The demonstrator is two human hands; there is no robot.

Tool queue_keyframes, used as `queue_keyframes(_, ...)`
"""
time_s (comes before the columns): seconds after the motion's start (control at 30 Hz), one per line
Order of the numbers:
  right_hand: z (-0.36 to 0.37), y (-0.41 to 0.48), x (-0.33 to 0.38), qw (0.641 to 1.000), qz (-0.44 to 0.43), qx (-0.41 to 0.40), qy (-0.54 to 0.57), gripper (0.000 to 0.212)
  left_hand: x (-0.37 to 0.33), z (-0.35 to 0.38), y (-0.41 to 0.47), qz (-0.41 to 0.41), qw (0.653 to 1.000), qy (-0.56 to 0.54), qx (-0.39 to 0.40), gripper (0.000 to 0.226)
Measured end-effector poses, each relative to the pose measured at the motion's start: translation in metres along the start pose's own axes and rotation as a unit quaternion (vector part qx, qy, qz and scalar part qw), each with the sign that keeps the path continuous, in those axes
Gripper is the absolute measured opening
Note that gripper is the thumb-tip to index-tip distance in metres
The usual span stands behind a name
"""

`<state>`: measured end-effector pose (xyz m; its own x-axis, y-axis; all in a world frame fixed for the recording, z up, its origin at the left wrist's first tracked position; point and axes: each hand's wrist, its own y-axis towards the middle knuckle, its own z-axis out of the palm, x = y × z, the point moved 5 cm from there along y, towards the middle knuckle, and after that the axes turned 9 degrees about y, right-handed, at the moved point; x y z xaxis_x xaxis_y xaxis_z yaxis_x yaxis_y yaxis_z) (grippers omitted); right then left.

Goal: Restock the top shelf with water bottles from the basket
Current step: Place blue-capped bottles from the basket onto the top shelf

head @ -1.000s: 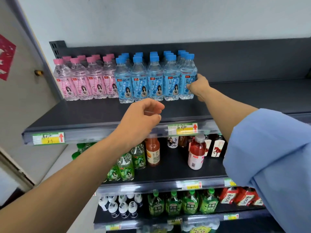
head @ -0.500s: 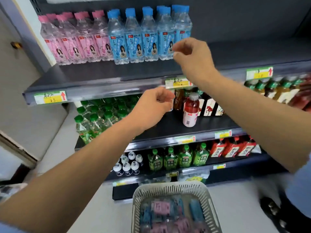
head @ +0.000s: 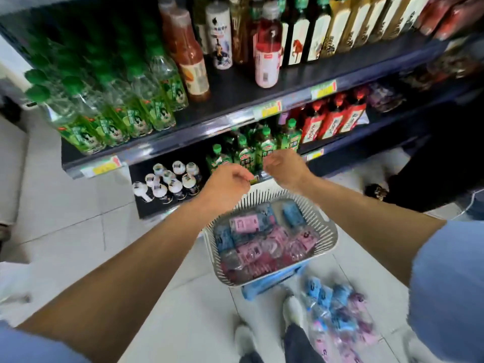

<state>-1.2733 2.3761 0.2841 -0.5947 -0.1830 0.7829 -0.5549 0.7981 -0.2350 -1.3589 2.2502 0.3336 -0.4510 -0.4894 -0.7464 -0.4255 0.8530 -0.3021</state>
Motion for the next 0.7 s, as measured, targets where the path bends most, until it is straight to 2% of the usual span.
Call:
queue_keyframes(0.1, 0.033, 0.005, -0.048, 0.992, 0.060, 0.080, -0.071, 0.018, 0.036, 0.025, 0.008, -0.023, 1.000, 0.011, 0.011, 0.021)
queue_keyframes(0.4, 0.059, 0.052, -0.162, 0.960, 0.126, 0.110, -0.225, 0.029, 0.094, 0.077, 0.056, -0.055, 0.998, 0.001, 0.002, 0.025)
queue_keyframes(0.53, 0.070, 0.060, -0.206, 0.942, 0.155, 0.135, -0.266, 0.013, 0.109, 0.110, 0.075, -0.057, 0.998, 0.000, 0.017, 0.022)
queue_keyframes(0.57, 0.075, 0.061, -0.216, 0.938, 0.157, 0.146, -0.272, 0.015, 0.113, 0.119, 0.079, -0.060, 0.998, -0.002, 0.019, 0.022)
queue_keyframes(0.63, 0.085, 0.066, -0.240, 0.932, 0.155, 0.167, -0.283, 0.031, 0.121, 0.133, 0.085, -0.068, 0.997, -0.016, 0.019, 0.020)
queue_keyframes(0.7, 0.094, 0.070, -0.260, 0.927, 0.166, 0.169, -0.289, 0.032, 0.130, 0.145, 0.090, -0.074, 0.997, -0.032, 0.018, 0.020)
